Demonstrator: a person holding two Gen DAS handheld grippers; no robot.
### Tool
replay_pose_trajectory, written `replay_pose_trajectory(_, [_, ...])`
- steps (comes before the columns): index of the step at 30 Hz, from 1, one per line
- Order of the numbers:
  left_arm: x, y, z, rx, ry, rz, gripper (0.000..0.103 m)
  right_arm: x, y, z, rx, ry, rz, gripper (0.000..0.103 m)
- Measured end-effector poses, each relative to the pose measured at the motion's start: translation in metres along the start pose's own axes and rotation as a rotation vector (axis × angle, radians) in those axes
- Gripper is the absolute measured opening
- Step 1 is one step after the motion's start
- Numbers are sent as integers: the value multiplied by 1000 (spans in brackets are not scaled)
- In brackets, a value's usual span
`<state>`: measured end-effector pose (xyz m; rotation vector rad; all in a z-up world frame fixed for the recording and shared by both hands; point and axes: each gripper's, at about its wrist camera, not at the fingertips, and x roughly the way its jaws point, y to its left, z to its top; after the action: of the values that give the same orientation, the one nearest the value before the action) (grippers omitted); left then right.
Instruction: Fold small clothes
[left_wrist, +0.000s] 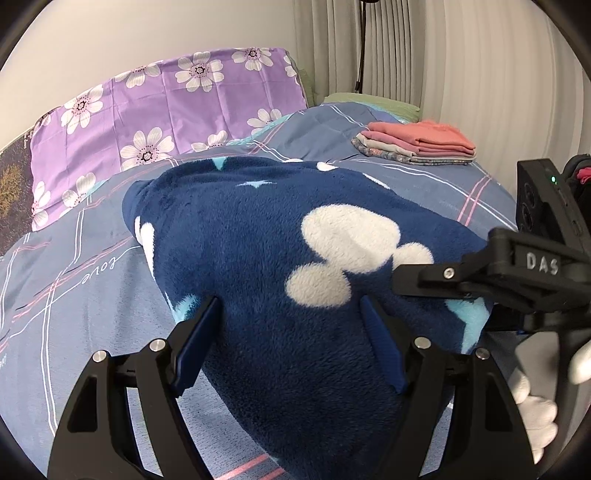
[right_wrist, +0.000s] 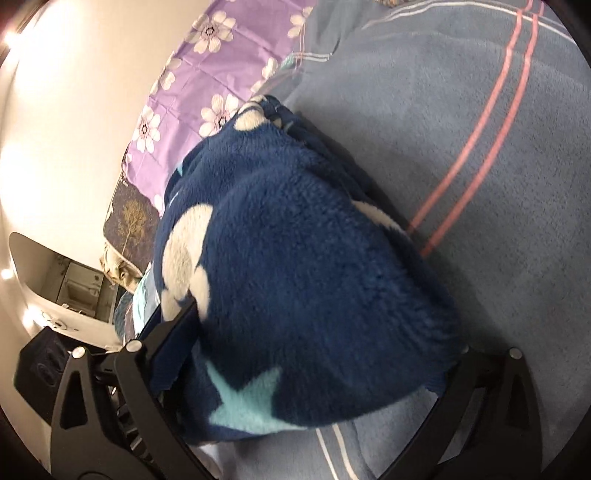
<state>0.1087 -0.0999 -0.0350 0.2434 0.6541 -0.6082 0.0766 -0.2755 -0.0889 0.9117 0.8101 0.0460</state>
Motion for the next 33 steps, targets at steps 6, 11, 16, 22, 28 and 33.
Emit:
replay_pose_trajectory(6, [-21,52,10,-188,-107,-126,85,-5,-8,1,-13,2,47,89])
replay_pose_trajectory(11, [24,140,21,-477,-58,-161,90,-5,-9,0,-35,6,53,89])
replay_pose_trajectory(16, [97,194,24,-719,33,-315,96,-6,-9,1,-57,20,58,90])
replay_pose_trajectory(22, [151,188,53,-608,62,-260,102,0,-9,10,-27,47,81,99])
replay_pose_trajectory(28, [151,181,67,-491,46,-263,72,4,-3,14,-38,23,56,89])
replay_pose_trajectory(33, [101,164,82,-343,-32,-158,61,-12,14,20,-150,16,64,55])
